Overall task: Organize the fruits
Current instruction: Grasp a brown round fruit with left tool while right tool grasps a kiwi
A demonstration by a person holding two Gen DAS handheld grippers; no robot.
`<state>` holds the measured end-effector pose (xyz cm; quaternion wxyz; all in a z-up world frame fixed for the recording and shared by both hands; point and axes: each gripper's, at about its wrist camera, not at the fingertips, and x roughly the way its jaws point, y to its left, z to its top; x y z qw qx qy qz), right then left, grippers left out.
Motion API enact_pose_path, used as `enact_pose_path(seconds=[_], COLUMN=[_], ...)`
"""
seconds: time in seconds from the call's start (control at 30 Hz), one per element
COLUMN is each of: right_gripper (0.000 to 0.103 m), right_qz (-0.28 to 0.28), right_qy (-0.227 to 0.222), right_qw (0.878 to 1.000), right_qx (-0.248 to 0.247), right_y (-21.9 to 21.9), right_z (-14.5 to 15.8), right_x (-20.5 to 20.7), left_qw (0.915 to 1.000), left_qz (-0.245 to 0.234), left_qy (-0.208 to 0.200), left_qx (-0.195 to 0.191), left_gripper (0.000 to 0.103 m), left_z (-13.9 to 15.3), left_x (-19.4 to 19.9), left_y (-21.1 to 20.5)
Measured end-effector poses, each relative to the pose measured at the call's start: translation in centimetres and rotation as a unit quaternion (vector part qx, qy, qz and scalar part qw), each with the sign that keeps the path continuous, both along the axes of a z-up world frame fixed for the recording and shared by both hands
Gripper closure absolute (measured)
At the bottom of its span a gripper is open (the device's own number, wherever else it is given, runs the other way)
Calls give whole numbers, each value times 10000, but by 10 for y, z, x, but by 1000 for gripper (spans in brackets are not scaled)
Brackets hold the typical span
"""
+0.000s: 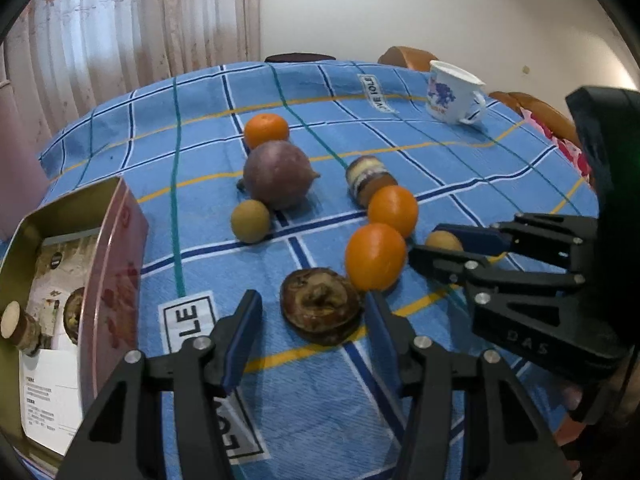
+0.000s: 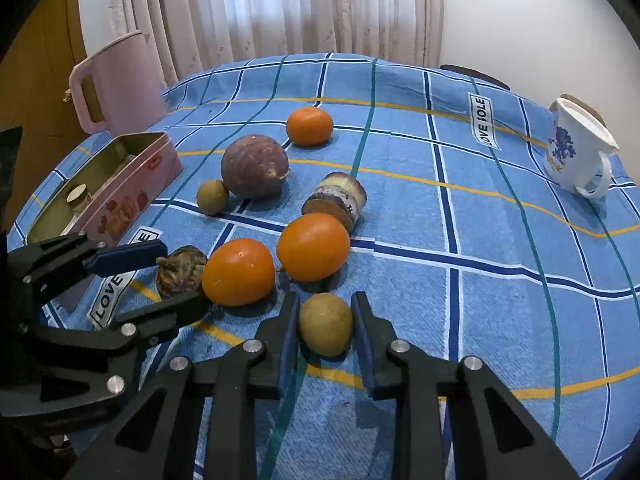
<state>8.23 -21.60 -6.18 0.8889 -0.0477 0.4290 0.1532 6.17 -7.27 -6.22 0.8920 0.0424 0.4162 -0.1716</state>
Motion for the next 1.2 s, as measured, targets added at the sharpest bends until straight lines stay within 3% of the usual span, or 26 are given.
enact_pose_path(seconds=[0.07,0.23,0.43,1.2], right_gripper=[75,75,75,75], right_qz=[27,39,85,311], right_qy=[-12,-197,-526,-1467], right_qw=[10000,9998,9985,9877], right_qx=[13,27,153,437], right_y=[0,0,-2,-7], right_z=[0,6,16,38], right_x=[0,-6,-16,-43], left_qw=[10000,9998,9986,9879], left_qz=[-55,-37,135,496], left_qy=[58,-177,-440,-1352], left_qx=[-52,74,-266,-577], left_gripper=[58,59,59,59], left_z=[-2,1,9,26], left_x=[0,-6,-11,-36], left_y=[0,-2,12,27])
